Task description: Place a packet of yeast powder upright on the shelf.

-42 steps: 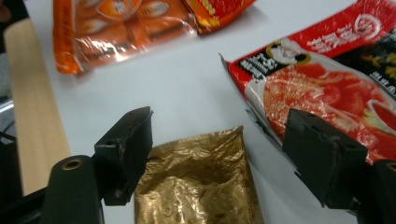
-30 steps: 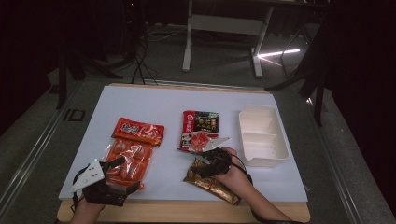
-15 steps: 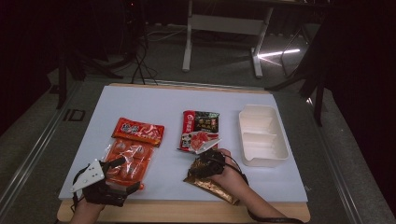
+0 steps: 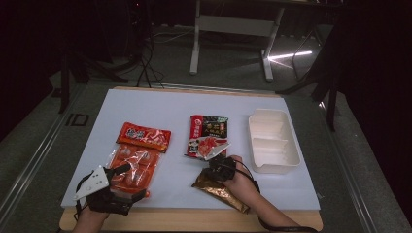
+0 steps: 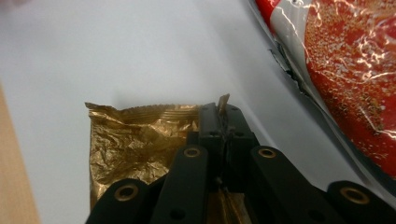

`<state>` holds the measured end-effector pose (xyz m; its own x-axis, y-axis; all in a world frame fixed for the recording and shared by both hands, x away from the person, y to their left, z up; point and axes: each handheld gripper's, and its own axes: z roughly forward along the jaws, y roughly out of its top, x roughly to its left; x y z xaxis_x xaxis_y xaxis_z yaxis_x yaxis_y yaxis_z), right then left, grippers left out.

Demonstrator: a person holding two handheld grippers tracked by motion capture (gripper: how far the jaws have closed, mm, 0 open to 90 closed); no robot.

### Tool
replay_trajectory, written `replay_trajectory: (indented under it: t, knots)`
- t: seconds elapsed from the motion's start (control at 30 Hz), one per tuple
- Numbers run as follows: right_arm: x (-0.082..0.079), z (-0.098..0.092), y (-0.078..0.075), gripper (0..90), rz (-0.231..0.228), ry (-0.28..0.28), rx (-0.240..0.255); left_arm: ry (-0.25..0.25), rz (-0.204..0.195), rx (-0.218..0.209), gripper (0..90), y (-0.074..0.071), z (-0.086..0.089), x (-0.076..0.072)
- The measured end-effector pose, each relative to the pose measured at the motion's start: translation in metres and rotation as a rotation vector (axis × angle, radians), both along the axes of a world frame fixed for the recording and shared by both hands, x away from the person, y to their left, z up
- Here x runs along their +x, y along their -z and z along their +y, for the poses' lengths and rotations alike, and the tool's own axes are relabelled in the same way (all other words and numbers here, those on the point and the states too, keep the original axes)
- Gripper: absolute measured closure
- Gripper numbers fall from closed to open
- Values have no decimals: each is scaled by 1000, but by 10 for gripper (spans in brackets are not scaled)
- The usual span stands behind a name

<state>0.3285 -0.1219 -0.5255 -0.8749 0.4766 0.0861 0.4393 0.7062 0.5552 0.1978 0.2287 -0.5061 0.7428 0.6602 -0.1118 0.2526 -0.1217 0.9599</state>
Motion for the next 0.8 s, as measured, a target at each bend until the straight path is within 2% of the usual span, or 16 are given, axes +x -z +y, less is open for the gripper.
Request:
replay_trajectory:
  t: [0.17,0.37,0.63,0.7,0.73,0.8]
  knots:
    - [-4,-5,-13,895,-13,-7,24,0,1,0,9,0,0,0]
    - [-8,-18,-31,897,-27,5,80,-2,4,2,10,0,0,0]
    - [-12,-46,-56,898,-25,46,190,-2,4,5,10,1,-1,1]
    - [-14,-49,-60,899,-26,50,203,-2,5,6,10,1,-1,1]
    - [-17,-59,-68,899,-27,58,232,-2,5,8,10,1,-1,1]
    - [-18,-61,-70,899,-29,60,242,-2,5,8,9,1,-1,1]
